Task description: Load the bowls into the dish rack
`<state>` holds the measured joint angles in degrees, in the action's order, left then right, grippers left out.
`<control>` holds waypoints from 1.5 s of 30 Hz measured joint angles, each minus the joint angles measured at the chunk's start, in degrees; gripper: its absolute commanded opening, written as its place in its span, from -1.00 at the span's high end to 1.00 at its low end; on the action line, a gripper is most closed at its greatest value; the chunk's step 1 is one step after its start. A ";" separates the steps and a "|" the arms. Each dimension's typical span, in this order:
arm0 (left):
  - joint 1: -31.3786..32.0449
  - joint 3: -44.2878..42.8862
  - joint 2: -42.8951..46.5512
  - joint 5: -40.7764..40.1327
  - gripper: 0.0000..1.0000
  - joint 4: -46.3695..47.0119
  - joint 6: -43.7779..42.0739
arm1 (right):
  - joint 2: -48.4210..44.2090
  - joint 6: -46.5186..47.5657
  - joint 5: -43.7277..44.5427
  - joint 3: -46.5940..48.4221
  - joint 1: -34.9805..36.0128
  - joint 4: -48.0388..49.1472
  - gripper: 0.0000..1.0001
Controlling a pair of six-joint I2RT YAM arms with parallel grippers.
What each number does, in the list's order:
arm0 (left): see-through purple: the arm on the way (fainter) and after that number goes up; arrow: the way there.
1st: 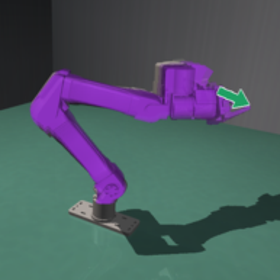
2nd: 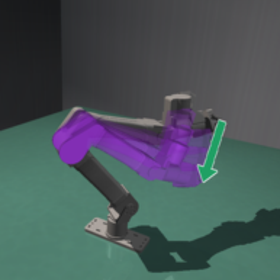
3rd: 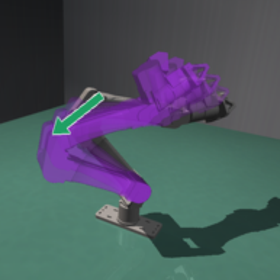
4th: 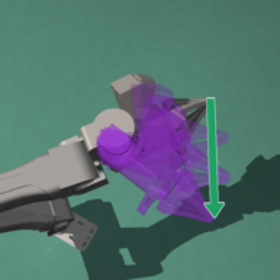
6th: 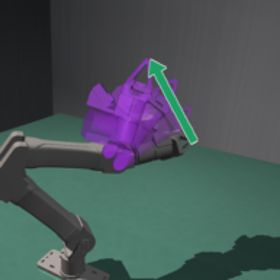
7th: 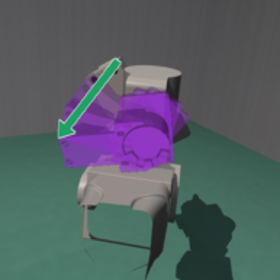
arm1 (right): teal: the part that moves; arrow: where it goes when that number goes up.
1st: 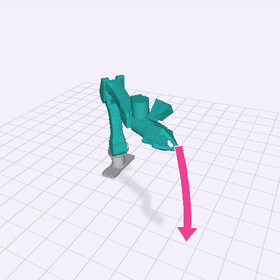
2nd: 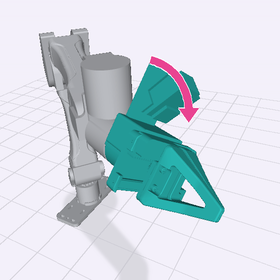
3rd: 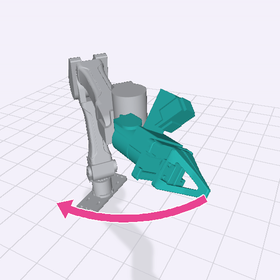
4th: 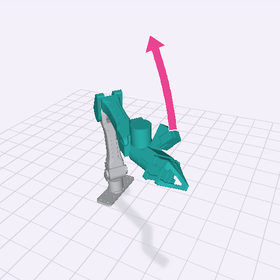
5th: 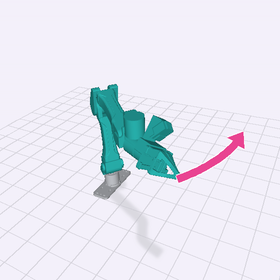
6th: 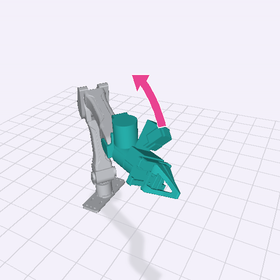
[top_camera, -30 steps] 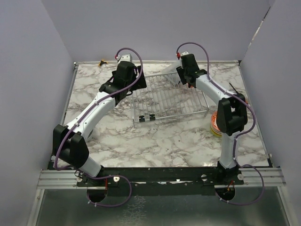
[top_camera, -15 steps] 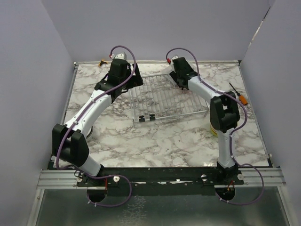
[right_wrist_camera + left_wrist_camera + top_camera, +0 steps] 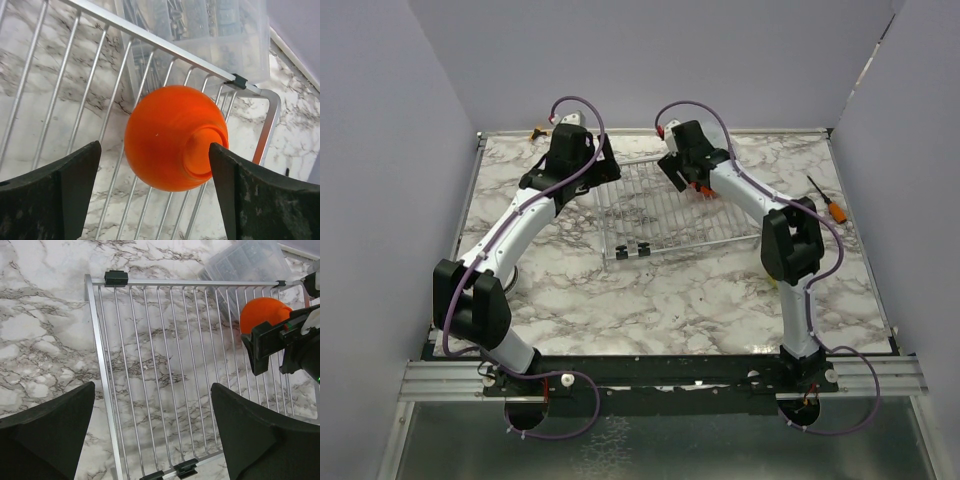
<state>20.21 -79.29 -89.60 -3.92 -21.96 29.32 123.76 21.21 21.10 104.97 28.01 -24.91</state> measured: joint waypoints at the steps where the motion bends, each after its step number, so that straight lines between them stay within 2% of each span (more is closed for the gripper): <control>1: -0.15 -0.09 0.00 0.07 -0.98 -0.04 -0.02 | -0.04 -0.79 -0.98 0.68 0.00 -0.46 -0.80; 4: -0.37 -0.83 -0.04 0.33 -0.98 0.00 -0.09 | -0.50 -3.45 -2.73 1.86 0.00 -1.55 -0.67; 5: -0.39 -1.40 -0.04 0.76 -0.98 0.09 -0.28 | -1.46 -6.93 -3.50 2.01 0.00 -2.29 -0.48; 8: -0.44 -1.40 -0.04 0.87 -0.98 0.09 -0.24 | -2.45 -11.41 -4.48 1.49 -0.22 -2.49 -0.27; 11: -0.55 -0.74 0.00 0.87 -0.98 0.37 0.39 | -5.03 -18.53 -6.78 -0.72 -0.55 -3.02 -0.16; 17: -0.66 4.87 0.20 0.87 -0.98 1.09 3.19 | -6.69 -29.05 -8.39 -1.99 -1.14 -4.46 -0.14; 24: -0.83 8.48 0.74 0.76 -0.98 0.76 5.75 | -5.95 -34.75 -8.39 -2.36 -2.67 -6.47 -0.13; 30: -1.51 8.96 3.23 0.42 -0.98 0.87 7.06 | -5.05 -35.04 -8.09 -4.26 -4.35 -5.99 -0.02; 34: -1.77 9.07 4.00 0.22 -0.98 0.90 7.63 | -4.61 -33.16 -7.13 -6.51 -4.87 -4.70 -0.01; 45: -1.88 9.73 4.44 0.00 -0.98 0.87 7.69 | -1.42 -28.65 -3.93 -4.55 -5.55 -2.01 -0.04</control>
<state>18.33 -69.56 -85.17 -3.92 -21.08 37.01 122.34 -7.44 17.17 100.42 22.46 -26.92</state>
